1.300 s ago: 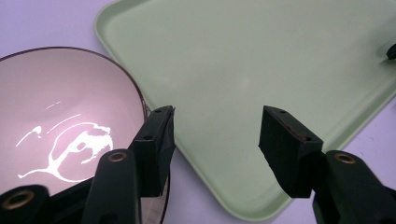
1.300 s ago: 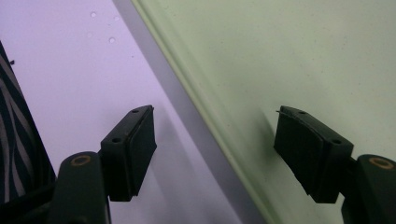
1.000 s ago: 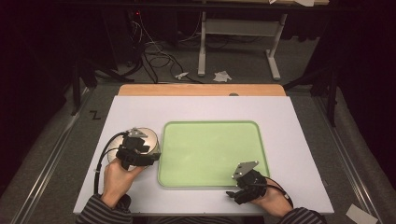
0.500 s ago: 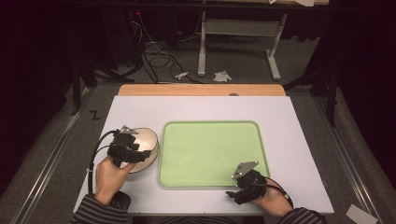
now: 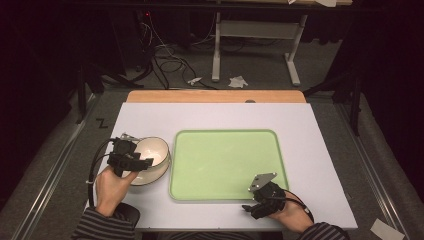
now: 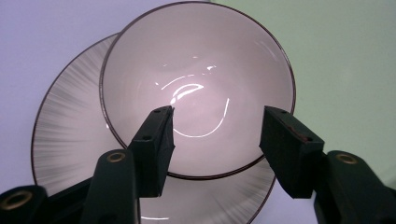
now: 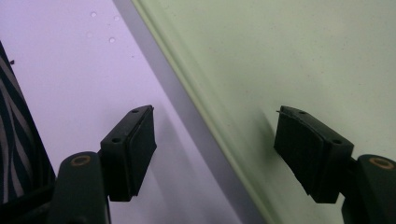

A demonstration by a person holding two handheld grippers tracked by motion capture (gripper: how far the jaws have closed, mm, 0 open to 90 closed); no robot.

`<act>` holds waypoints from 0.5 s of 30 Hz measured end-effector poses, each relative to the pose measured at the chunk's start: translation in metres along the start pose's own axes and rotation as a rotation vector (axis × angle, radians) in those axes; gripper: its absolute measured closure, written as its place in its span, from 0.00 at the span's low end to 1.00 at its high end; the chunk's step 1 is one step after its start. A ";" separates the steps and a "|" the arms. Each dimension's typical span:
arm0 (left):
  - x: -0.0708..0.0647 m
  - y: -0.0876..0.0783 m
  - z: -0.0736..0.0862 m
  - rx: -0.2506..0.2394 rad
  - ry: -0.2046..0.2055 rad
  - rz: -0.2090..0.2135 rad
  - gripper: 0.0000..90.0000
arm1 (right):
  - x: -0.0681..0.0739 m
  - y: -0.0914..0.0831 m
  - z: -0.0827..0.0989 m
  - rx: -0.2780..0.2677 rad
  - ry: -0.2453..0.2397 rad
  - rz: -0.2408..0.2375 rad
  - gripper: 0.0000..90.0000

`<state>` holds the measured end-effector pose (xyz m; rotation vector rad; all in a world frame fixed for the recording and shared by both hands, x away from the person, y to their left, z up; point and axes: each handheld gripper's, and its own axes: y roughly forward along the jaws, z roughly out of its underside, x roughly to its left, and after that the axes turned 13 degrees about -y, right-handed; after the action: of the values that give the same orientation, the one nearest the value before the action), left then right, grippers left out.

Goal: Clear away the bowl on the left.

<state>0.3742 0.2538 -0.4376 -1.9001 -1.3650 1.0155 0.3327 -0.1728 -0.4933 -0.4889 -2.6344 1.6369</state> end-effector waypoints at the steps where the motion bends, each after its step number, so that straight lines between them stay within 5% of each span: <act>1: 0.001 -0.001 0.000 -0.006 -0.007 0.002 0.50 | 0.000 0.000 0.000 0.000 0.000 0.000 0.34; 15: 0.017 -0.004 0.000 -0.019 -0.065 -0.040 0.51 | 0.000 0.000 0.000 0.000 -0.001 0.000 0.34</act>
<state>0.3755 0.2711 -0.4381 -1.8605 -1.4479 1.0568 0.3328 -0.1727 -0.4934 -0.4882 -2.6353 1.6368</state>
